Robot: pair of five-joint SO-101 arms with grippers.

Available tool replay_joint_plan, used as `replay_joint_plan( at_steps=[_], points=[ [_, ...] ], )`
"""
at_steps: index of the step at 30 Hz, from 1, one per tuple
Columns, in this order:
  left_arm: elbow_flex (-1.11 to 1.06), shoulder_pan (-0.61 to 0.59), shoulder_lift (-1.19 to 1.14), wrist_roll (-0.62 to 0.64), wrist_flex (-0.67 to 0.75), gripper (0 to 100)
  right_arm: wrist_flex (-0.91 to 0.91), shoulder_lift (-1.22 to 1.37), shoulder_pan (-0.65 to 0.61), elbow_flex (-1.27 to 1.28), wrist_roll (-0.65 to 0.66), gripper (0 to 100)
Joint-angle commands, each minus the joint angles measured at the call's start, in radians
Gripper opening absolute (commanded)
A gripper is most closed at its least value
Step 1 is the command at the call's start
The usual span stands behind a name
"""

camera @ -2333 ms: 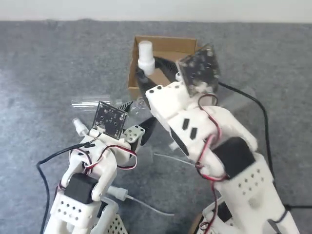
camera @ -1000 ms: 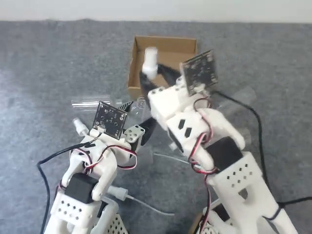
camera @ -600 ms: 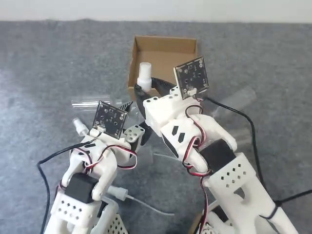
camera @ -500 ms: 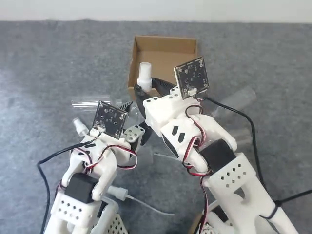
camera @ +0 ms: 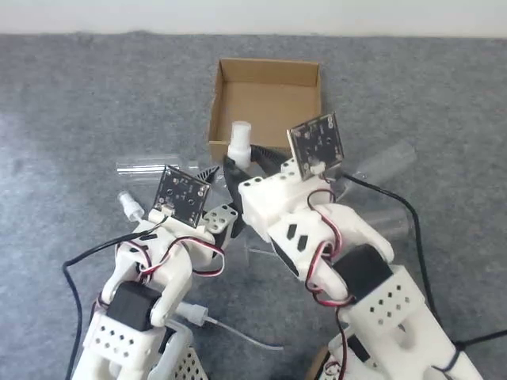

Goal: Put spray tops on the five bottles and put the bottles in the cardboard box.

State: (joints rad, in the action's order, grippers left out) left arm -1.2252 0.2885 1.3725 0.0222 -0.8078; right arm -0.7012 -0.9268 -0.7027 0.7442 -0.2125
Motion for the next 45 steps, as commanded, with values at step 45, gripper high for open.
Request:
replay_joint_plan(
  at_steps=[45],
  points=[
    [-0.108,-0.155,0.45,0.025,0.109,14,-0.061,-0.355,0.117,0.278,0.098,24.2]
  ],
)
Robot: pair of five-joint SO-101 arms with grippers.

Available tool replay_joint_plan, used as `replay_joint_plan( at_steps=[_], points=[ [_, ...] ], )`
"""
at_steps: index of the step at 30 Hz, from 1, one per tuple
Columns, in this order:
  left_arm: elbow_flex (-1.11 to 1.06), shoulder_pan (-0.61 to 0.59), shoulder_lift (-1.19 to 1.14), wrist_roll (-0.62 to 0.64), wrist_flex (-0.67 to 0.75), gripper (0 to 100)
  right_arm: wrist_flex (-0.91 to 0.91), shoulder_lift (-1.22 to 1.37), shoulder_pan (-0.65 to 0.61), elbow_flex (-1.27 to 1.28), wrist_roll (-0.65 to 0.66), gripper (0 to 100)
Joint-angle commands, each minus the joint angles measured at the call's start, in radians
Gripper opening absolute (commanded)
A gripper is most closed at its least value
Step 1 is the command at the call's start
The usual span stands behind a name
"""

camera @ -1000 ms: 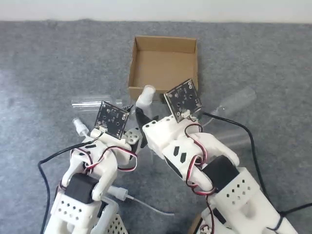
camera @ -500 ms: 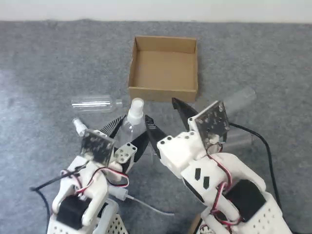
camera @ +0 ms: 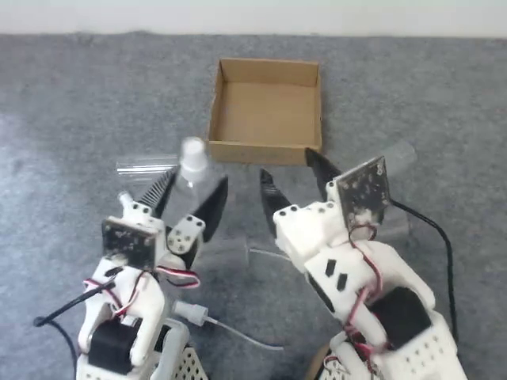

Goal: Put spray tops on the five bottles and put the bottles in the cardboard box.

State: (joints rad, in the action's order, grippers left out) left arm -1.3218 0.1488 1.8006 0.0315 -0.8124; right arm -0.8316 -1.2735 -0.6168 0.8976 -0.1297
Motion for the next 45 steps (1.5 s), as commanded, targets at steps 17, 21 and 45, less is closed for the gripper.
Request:
replay_joint_plan(
  at_steps=[17,21,45],
  points=[
    [0.269,-0.017,-0.601,0.012,0.485,14,0.427,-0.015,0.033,0.465,0.015,24.2],
    [0.464,-0.018,-0.873,0.014,0.485,14,0.427,-0.015,0.033,0.465,0.015,24.2],
    [0.964,-0.083,-1.533,0.015,0.551,14,0.427,-0.015,0.073,0.462,0.017,24.2]
  ],
)
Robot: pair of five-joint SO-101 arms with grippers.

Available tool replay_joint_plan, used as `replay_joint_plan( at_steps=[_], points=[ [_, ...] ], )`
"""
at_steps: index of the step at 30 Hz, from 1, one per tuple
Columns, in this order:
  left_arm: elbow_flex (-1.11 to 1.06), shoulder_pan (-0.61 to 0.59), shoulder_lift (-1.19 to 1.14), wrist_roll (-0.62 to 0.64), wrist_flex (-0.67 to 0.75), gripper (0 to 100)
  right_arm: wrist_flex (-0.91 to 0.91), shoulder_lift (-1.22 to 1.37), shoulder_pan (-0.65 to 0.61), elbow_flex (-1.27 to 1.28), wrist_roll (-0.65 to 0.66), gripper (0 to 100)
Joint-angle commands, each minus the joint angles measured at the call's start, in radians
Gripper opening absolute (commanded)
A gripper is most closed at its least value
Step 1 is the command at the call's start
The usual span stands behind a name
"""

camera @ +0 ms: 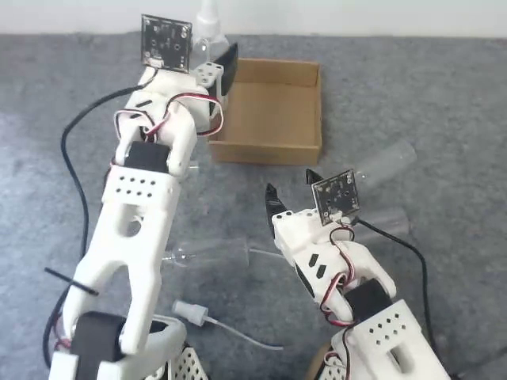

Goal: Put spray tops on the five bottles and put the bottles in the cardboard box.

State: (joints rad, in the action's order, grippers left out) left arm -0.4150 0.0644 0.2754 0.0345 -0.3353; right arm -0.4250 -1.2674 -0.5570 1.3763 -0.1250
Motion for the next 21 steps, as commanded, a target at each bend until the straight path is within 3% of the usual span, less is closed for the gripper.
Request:
replay_joint_plan(
  at_steps=[1,7,12,21],
  points=[
    [0.058,-0.003,-0.026,0.012,0.106,14,0.021,-0.021,0.013,-0.017,0.012,24.2],
    [0.059,-0.025,-0.172,0.117,0.33,14,0.021,-0.021,0.013,-0.015,0.012,24.2],
    [0.059,-0.034,-0.302,0.124,0.503,14,0.021,-0.021,0.013,-0.015,0.012,24.2],
    [0.096,-0.028,-0.606,0.124,0.942,14,0.021,-0.021,0.013,-0.015,0.012,24.2]
  ],
)
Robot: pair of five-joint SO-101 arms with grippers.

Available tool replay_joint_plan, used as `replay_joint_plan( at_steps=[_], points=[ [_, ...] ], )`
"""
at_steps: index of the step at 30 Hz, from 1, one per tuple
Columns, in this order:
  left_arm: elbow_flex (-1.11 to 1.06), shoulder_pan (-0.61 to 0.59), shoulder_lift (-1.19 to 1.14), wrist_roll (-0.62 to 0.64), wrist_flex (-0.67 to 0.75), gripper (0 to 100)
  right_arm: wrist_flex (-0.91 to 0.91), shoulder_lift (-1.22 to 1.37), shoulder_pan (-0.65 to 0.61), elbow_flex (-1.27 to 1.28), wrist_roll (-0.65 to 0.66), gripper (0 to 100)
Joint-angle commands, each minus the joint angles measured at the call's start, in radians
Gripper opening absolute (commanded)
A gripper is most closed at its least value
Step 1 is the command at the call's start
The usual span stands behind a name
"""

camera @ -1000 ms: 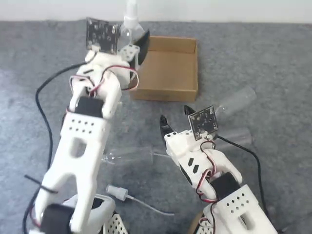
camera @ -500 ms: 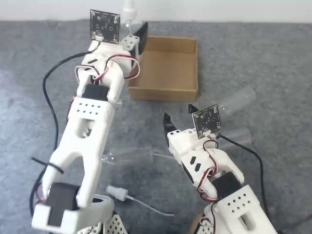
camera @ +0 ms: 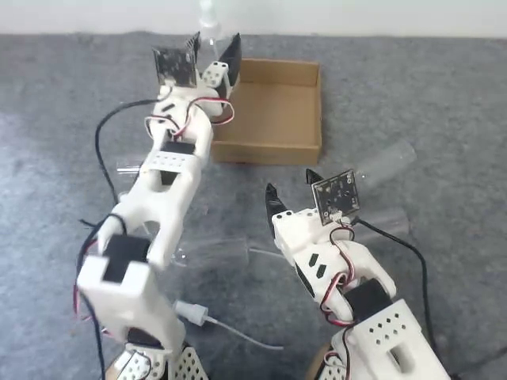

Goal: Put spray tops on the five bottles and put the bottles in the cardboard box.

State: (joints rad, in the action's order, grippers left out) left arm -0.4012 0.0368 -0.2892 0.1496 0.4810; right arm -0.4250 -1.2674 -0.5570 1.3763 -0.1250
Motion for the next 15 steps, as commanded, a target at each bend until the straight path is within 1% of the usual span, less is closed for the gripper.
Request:
replay_joint_plan(
  at_steps=[1,6,8,15],
  points=[
    [0.11,0.002,-0.077,0.009,0.133,14,0.021,-0.021,0.013,-0.015,0.012,24.2],
    [0.282,-0.002,-0.249,0.012,0.109,14,0.021,-0.021,0.013,-0.015,0.012,24.2],
    [0.349,-0.003,-0.301,0.04,0.081,14,0.021,-0.021,0.013,-0.015,0.012,24.2],
    [0.55,-0.002,-0.416,0.13,-0.129,14,0.022,-0.016,0.012,-0.014,0.055,24.2]
  ],
)
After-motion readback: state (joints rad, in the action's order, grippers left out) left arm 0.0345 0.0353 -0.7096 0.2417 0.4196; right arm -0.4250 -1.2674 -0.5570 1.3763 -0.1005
